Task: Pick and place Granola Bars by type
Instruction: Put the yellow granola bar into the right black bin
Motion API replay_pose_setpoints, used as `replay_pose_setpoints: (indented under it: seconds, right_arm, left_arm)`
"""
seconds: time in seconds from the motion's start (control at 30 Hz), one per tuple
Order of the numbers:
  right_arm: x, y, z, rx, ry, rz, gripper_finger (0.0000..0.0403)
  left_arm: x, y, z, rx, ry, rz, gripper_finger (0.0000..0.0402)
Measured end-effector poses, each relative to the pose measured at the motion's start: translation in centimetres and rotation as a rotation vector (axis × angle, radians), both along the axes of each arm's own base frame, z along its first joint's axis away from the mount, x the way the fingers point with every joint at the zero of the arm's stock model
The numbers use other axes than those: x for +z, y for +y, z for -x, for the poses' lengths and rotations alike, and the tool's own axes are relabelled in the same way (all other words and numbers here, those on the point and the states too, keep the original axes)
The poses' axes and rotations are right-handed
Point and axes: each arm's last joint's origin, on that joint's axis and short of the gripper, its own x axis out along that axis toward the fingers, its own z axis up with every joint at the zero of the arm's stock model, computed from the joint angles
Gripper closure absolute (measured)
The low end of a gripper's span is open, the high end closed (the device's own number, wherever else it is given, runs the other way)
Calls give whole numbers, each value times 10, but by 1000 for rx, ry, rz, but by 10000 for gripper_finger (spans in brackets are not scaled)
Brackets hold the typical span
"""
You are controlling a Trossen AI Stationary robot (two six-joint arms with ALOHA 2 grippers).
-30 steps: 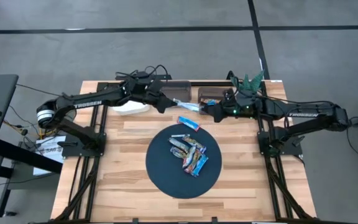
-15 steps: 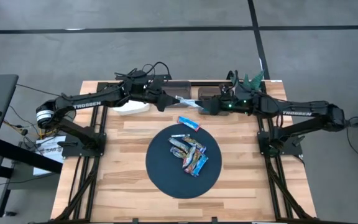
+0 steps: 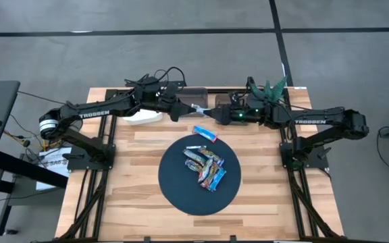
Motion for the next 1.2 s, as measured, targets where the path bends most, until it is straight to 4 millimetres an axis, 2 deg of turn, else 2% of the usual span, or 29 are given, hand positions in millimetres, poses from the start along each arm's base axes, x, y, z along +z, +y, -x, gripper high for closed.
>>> replay_pose_setpoints:
  seconds: [0.17, 0.3, 0.5, 0.83, 0.97, 1.2]
  right_arm:
    - [2, 0, 1, 1, -10, 26, 341]
    - [4, 1, 2, 3, -18, 44, 370]
    - [5, 1, 2, 10, -26, 43, 364]
    - [5, 1, 4, 8, -4, 51, 380]
    - [4, -3, 17, -64, 87, 50, 368]
    - [0, -13, 55, -325, 343, 121, 377]
  left_arm:
    - [1, 0, 0, -1, -5, -2, 395]
    - [2, 0, 0, -1, -20, -8, 391]
    - [5, 0, -1, -33, -51, -14, 357]
    - [5, 19, 7, 2, -59, -35, 223]
    - [5, 25, 11, 3, -54, -57, 196]
    - [9, 25, 14, 9, -67, -82, 190]
